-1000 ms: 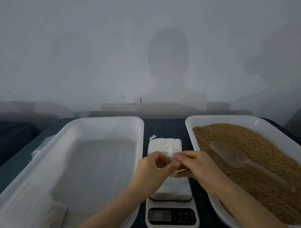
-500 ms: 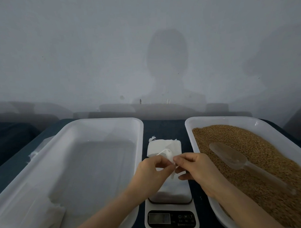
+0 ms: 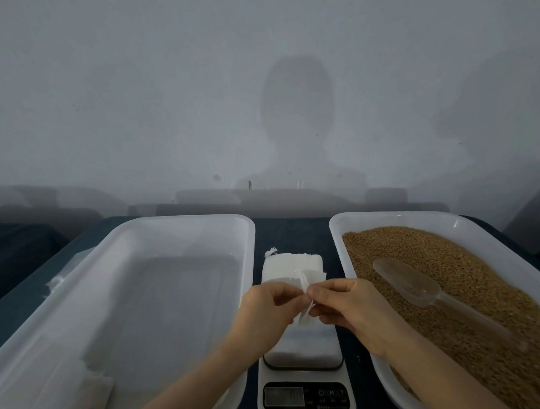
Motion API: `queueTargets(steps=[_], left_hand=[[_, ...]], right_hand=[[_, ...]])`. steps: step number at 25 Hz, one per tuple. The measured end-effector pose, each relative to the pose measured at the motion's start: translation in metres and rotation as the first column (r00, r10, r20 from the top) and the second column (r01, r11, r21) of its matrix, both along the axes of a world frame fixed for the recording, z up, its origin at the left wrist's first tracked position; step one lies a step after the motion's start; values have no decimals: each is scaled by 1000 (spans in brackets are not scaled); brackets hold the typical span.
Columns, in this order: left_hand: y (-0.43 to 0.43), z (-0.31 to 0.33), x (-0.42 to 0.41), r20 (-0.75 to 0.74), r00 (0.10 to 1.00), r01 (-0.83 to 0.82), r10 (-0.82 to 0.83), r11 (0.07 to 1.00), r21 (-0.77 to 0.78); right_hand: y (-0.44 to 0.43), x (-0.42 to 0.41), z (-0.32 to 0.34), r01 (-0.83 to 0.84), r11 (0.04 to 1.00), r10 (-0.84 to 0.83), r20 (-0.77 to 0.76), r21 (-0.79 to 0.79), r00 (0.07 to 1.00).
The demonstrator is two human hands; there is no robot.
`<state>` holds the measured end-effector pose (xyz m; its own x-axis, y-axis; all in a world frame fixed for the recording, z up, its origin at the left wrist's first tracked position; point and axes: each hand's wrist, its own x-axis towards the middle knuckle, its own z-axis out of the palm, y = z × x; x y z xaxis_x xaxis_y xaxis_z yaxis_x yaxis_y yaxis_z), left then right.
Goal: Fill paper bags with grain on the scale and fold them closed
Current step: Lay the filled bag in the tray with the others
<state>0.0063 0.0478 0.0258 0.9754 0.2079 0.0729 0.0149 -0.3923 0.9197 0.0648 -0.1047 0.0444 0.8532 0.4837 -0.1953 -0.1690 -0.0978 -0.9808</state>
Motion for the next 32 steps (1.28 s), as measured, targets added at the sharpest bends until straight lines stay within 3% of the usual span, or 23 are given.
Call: queueTargets(steps=[5,8,11,13,15,17,22,26,29,32], left_hand=[[1,-1,0,-10,999,-31,31,999,-5],[1,-2,0,-18,998,-61,60,996,-67],[2,-2,0,10,995,-98,99,992,-80],[3,0,-2,38,991,-120,125,987,-104],[5,1,-2,59,989,-124,137,975,-187],[6,0,-3,89,988,-99,123,966,-240],[2,0,-6,201,979,-10,39,990,-141],[6,-2,-3,168,982,-17,88,923,-385],[10,-3,-2,117,973,-141,201,910,-390],[9,-2,-2,113,976,-125,185,907,-402]], right_hand=[[2,-1,-3,18,997,-8,122,-78,992],[3,-2,-3,104,983,-54,304,-152,951],[3,-6,-4,260,953,-115,602,-159,790],[3,-8,-6,275,949,-64,758,-155,649],[3,-9,-7,213,956,52,832,-201,552],[6,-10,-8,150,950,159,841,-273,518],[2,-4,-3,53,947,152,589,-316,793],[-11,5,4,-5,959,142,463,-284,875],[-16,10,7,-117,974,175,312,-196,934],[-16,11,6,-139,983,159,181,-118,971]])
